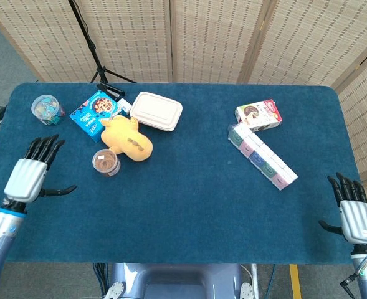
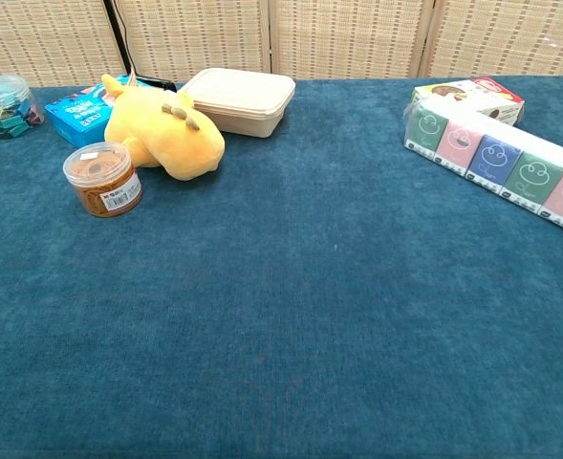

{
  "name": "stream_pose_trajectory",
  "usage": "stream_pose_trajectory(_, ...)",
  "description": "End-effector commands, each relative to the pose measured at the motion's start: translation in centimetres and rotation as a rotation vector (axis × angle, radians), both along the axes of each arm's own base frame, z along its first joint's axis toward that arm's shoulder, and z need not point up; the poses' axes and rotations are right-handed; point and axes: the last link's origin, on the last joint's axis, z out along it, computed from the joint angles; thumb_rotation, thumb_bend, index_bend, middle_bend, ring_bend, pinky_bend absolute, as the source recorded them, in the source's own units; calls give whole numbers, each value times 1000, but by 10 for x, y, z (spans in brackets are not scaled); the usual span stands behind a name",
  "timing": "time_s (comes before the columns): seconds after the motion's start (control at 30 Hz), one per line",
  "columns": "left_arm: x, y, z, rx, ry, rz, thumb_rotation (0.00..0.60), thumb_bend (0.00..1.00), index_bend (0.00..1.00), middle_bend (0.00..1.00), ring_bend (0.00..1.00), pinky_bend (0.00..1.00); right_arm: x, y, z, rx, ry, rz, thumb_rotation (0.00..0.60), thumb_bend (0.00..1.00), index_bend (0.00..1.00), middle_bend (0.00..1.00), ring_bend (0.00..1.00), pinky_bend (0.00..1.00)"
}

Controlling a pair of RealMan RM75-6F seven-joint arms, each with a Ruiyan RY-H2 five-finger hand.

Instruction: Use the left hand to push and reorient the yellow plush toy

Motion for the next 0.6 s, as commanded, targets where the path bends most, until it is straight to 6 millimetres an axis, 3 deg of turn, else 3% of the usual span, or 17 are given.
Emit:
stream_pose_trajectory(0.03,37,58,-13,-34,-88,-104,96,0,0,0,0,0,-3,-4,-1,3,7,-17,600,0,0,0,0,0)
stream_pose_trajectory(0.17,54,89,-32,-56,-106,-114,2,0,0,0,0,0,-8,-6,0,-5,12,-48,600,0,0,0,0,0)
stream_pose_trajectory(0.37,72,126,-71,-96,-77,-157,0,0,0,0,0,0,-19,-6,-1,-5,18,-101,600,0,0,0,0,0)
stream_pose_trajectory(0.6,68,151,-110,-142,-48,-130,0,0,0,0,0,0,-27,-5,-1,-3,19,-139,600,0,0,0,0,0)
